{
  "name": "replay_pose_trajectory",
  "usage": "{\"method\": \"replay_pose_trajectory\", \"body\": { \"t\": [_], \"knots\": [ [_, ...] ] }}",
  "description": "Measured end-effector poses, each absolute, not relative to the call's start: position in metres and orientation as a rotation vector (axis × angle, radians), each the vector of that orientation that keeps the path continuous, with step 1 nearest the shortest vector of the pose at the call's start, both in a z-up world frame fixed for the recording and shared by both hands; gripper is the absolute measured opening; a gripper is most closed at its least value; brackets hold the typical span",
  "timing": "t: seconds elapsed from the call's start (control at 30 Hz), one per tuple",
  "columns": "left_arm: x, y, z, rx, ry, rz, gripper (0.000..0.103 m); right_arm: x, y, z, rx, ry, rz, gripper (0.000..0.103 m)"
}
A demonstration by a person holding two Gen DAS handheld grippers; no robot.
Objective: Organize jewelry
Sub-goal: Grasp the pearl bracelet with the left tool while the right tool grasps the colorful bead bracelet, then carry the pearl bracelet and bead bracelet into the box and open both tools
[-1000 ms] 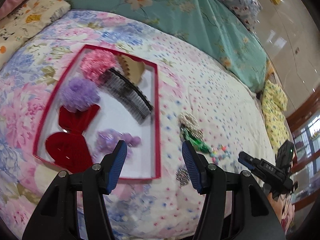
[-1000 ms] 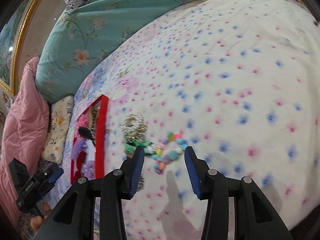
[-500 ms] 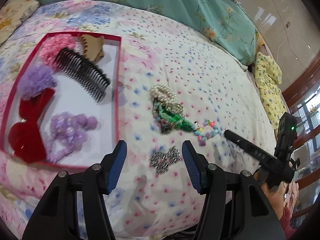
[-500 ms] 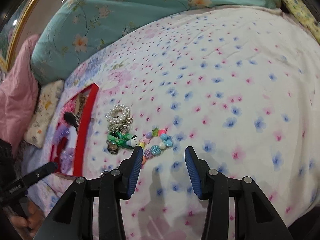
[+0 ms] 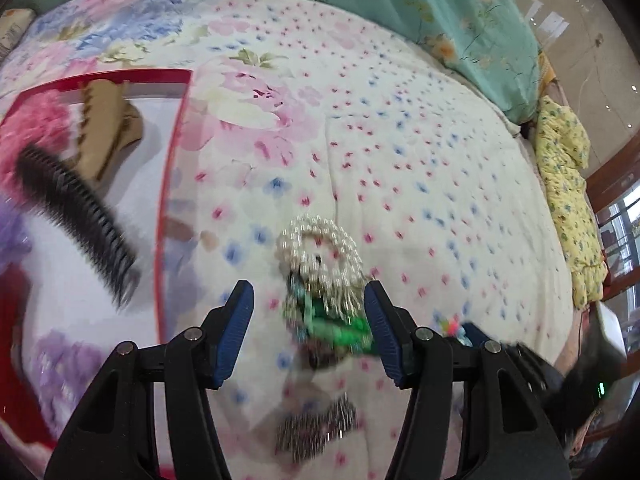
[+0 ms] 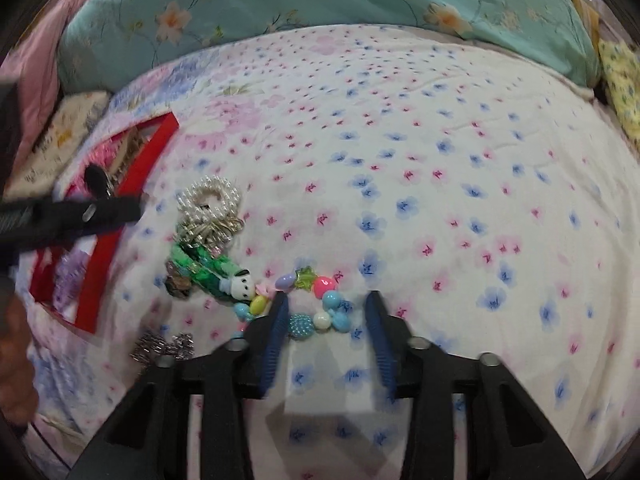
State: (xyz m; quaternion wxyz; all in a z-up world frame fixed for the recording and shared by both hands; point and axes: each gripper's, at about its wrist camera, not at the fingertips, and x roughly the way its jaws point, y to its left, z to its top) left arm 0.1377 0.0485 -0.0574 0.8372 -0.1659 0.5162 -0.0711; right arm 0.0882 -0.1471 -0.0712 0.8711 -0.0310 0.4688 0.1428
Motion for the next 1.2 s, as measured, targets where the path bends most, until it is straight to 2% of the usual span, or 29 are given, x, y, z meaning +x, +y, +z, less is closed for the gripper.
{"method": "replay_pose_trajectory", "body": {
  "t": [0.07, 0.1, 0.13, 0.17, 0.2, 0.27, 0.3, 0.77, 1.03, 1.07, 1.2],
  "knots": [
    [0.149, 0.045, -0.064, -0.341, 1.107, -0.145, 0.056, 0.089, -0.147, -0.071, -0.066, 0.976, 0.300, 0.024],
    [0.156, 0.044, -0.068, -0.335, 1.114, -0.147, 0.056, 0.090, -0.149, -0.071, -0.051, 0.976, 0.305, 0.014],
    [0.161, 0.042, -0.072, -0.329, 1.127, -0.146, 0.056, 0.091, -0.152, -0.070, -0.027, 0.980, 0.311, 0.011],
    [0.165, 0.041, -0.076, -0.324, 1.138, -0.146, 0.048, 0.093, -0.153, -0.069, -0.008, 0.982, 0.314, 0.011],
    [0.168, 0.040, -0.081, -0.319, 1.152, -0.148, 0.034, 0.094, -0.159, -0.068, 0.024, 0.985, 0.317, 0.009],
    [0.172, 0.037, -0.087, -0.322, 1.170, -0.173, 0.021, 0.095, -0.165, -0.064, 0.058, 0.980, 0.318, 0.008],
    [0.172, 0.035, -0.088, -0.309, 1.170, -0.175, 0.018, 0.095, -0.168, -0.062, 0.075, 0.977, 0.320, 0.008],
    [0.128, 0.056, -0.052, -0.375, 1.066, -0.196, 0.014, 0.090, -0.186, -0.028, 0.216, 0.912, 0.376, 0.008],
    [0.096, 0.075, -0.021, -0.426, 0.984, -0.207, 0.014, 0.081, -0.176, -0.012, 0.223, 0.887, 0.419, 0.008],
    [0.093, 0.078, -0.018, -0.431, 0.975, -0.208, 0.010, 0.081, -0.175, -0.011, 0.224, 0.886, 0.424, 0.008],
    [0.081, 0.086, -0.004, -0.435, 0.942, -0.213, 0.010, 0.076, -0.167, -0.005, 0.216, 0.874, 0.444, 0.009]
  ]
}}
